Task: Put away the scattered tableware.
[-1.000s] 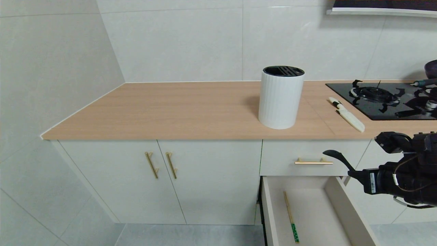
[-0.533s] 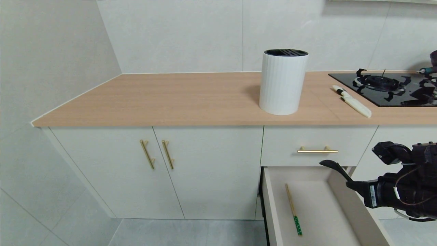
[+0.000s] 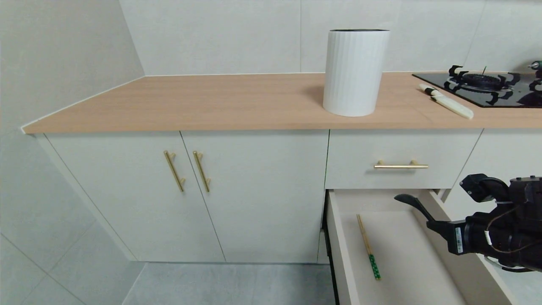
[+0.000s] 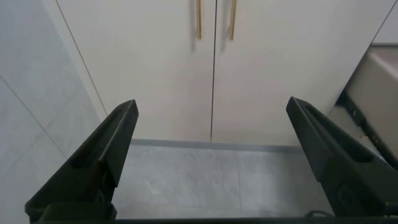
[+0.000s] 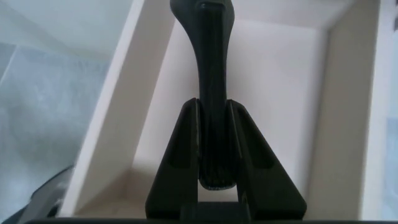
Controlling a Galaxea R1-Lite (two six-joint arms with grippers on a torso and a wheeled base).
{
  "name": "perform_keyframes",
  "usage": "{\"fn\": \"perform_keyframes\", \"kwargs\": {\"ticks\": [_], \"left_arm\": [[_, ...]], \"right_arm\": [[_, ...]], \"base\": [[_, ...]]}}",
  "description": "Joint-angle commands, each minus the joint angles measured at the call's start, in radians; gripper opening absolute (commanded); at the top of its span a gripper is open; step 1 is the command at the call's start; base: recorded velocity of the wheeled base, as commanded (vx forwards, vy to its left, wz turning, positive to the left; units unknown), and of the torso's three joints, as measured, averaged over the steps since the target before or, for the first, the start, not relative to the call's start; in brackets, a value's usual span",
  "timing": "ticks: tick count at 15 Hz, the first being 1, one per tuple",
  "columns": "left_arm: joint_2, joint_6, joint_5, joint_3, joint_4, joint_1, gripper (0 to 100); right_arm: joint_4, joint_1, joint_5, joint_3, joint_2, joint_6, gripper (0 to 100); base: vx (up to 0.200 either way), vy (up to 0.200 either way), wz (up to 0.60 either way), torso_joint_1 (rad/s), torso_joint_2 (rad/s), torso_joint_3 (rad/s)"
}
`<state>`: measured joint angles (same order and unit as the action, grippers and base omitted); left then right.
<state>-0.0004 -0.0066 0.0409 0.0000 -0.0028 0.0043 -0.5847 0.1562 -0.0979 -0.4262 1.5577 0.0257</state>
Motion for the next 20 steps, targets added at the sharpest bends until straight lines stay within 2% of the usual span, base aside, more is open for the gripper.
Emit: {"fn": "perform_keyframes", "kwargs": {"ticks": [1,5,11,13,16,18,20], "left_arm": [[0.000,0.000,0.001,0.000,0.000,0.000,100],[0.000,-0.001,0.001,0.000,0.000,0.000,100],[0.000,-0.001,0.001,0.000,0.000,0.000,100],[0.000,-0.001,0.001,0.000,0.000,0.000,100],[0.000,-0.001,0.001,0.000,0.000,0.000,100],[0.000,0.000,0.001,0.000,0.000,0.000,100],[0.000,0.000,0.001,0.000,0.000,0.000,100]], "right_arm": [[-0.043,0.000,0.000,0.027,0.038,-0.001,0],[-0.098,0.000,0.001,0.044,0.055,-0.001,0],[-0.098,0.000,0.001,0.038,0.082,0.000,0],[-0.129,0.002,0.009,0.037,0.177,-0.001,0],[-0.271,0.049,0.159,-0.002,0.417,0.066,0],[-0.353,0.052,0.181,-0.016,0.542,0.085,0],[-0.368,0.052,0.182,-0.049,0.618,0.085,0]], "base": [[0.000,0.000,0.00,-0.129,0.45,0.320],[0.000,0.000,0.00,-0.087,0.40,0.300],[0.000,0.000,0.00,-0.009,0.04,0.028],[0.000,0.000,0.00,0.000,0.00,0.000],[0.000,0.000,0.00,0.000,0.00,0.000],[0.000,0.000,0.00,0.000,0.00,0.000],[0.000,0.000,0.00,0.000,0.00,0.000]]}}
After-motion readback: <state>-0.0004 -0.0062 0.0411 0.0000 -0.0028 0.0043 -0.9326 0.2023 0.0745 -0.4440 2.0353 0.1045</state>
